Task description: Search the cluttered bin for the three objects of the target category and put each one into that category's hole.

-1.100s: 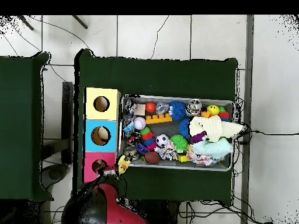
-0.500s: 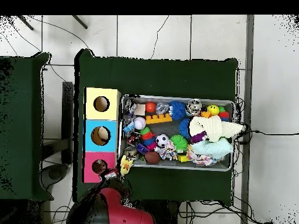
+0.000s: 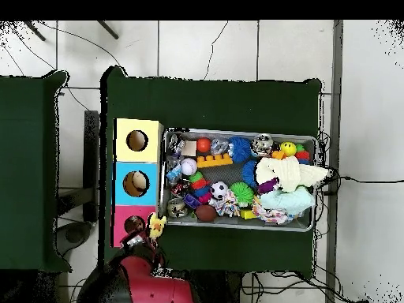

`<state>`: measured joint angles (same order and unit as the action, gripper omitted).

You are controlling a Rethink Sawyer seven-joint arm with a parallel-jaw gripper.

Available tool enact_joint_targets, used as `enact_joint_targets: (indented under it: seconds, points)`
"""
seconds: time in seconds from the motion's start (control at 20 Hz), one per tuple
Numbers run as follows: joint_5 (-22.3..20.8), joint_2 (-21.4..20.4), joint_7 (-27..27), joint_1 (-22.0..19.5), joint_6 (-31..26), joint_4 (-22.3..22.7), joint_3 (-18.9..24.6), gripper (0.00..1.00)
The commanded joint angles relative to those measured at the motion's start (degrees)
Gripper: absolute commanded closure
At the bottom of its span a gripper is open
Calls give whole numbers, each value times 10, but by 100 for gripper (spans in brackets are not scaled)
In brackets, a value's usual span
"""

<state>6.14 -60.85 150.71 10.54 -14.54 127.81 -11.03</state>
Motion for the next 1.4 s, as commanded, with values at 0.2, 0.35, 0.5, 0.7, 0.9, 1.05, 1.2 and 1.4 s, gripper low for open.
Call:
enact_joint_targets:
  seconds: [0.2,0.35,0.5,0.7,0.9,1.05,1.2,1.4]
  points:
    - [-32,14,-19,-18,-21,14,98,100]
    - [-24,19,5,-1,-16,15,99,100]
    - [-16,22,28,24,-15,9,94,100]
    - [-8,23,48,53,-21,1,78,100]
    - [-6,38,49,56,1,5,77,100]
    - [-5,48,52,61,13,4,75,100]
    - [-4,68,61,71,35,2,70,100]
    - [-7,94,66,76,65,-1,67,100]
